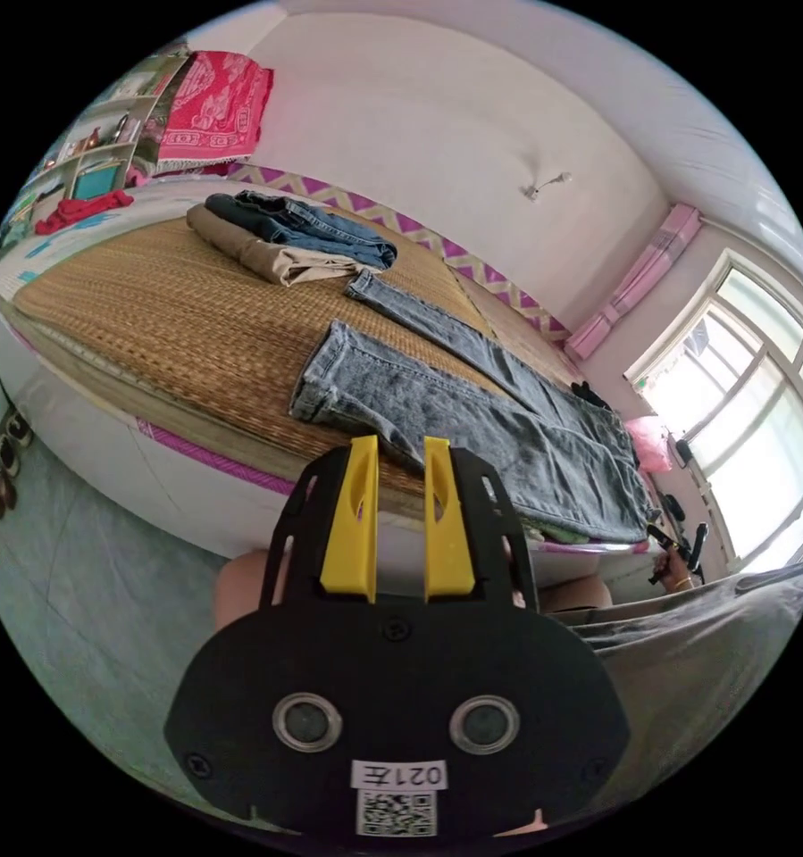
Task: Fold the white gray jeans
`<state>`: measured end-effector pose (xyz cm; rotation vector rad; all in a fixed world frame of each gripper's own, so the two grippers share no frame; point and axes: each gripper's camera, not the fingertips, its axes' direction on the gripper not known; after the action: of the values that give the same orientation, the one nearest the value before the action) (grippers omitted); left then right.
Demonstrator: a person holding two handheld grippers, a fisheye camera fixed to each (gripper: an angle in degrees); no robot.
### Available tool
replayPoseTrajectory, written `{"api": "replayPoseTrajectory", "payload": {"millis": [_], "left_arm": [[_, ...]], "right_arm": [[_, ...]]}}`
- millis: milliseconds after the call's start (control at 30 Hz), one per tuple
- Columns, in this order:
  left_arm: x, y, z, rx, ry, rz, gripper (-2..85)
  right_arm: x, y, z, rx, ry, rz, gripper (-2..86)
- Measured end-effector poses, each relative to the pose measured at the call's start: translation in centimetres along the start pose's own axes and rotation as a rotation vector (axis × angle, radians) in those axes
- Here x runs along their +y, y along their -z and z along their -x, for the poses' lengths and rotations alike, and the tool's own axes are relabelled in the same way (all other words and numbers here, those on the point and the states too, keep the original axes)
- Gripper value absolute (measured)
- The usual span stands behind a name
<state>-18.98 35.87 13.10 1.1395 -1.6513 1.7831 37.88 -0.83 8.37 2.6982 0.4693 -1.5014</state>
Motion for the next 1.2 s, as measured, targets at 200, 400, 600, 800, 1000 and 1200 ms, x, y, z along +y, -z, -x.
{"api": "replayPoseTrajectory", "payload": {"millis": [200, 400, 600, 800, 1000, 1200], "left_arm": [[-0.1, 0.0, 2.2, 0.062, 0.1, 0.016, 3.9], [-0.1, 1.9, 3.9, 0.019, 0.199, -0.002, 7.2], [-1.3, 0.9, 7.1, 0.107, 0.314, 0.006, 8.3], [-2.5, 0.1, 8.9, 0.124, 0.349, 0.019, 6.8], [-3.2, -0.4, 10.3, 0.12, 0.355, 0.025, 5.2], [-4.0, -1.2, 11.6, 0.12, 0.363, 0.03, 0.5]], "right_arm": [[-0.1, -0.2, -0.5, 0.0, -0.043, -0.008, 10.5], [0.1, 1.1, -1.9, -0.004, -0.148, -0.003, 10.9], [0.2, 0.6, -3.8, -0.075, -0.238, 0.01, 9.4], [-0.5, -0.2, -7.8, -0.209, -0.371, 0.018, 7.8], [-0.5, -0.9, -12.8, -0.375, -0.497, 0.022, 7.6], [-0.3, -1.8, -16.4, -0.433, -0.566, 0.002, 2.5]]}}
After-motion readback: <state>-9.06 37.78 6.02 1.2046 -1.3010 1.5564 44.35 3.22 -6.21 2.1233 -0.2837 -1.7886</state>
